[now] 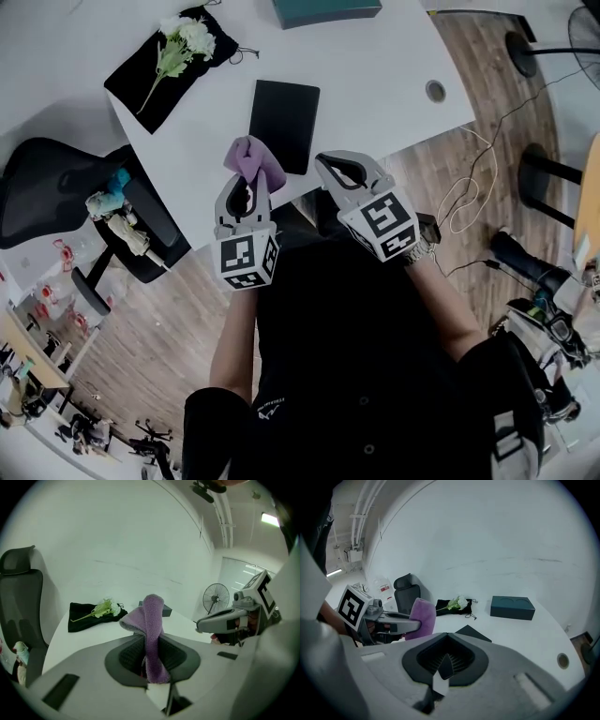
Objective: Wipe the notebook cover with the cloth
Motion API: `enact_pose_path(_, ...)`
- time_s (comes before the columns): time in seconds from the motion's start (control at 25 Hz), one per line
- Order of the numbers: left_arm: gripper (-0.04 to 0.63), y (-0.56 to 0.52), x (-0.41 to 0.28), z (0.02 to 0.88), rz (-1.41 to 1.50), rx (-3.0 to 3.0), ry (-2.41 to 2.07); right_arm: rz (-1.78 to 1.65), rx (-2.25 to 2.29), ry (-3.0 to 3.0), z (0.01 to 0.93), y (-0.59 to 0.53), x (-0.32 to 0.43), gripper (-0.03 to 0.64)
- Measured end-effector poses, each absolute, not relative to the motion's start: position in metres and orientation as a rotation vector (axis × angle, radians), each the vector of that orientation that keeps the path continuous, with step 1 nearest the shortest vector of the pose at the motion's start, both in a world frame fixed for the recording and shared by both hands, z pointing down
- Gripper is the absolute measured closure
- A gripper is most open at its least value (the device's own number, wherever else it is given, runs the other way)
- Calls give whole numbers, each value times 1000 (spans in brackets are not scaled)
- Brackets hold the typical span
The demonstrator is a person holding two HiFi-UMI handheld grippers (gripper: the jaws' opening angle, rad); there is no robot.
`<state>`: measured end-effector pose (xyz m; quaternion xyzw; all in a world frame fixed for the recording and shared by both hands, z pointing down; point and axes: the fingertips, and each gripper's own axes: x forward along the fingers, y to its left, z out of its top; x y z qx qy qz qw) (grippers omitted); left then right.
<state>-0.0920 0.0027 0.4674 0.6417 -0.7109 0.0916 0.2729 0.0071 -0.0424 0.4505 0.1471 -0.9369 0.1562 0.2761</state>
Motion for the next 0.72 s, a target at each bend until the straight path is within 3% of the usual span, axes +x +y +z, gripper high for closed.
enact_pose_path(0.72, 525, -17, -105, 346, 108, 1800, -2211, 351, 579, -2748, 349, -95, 24, 614)
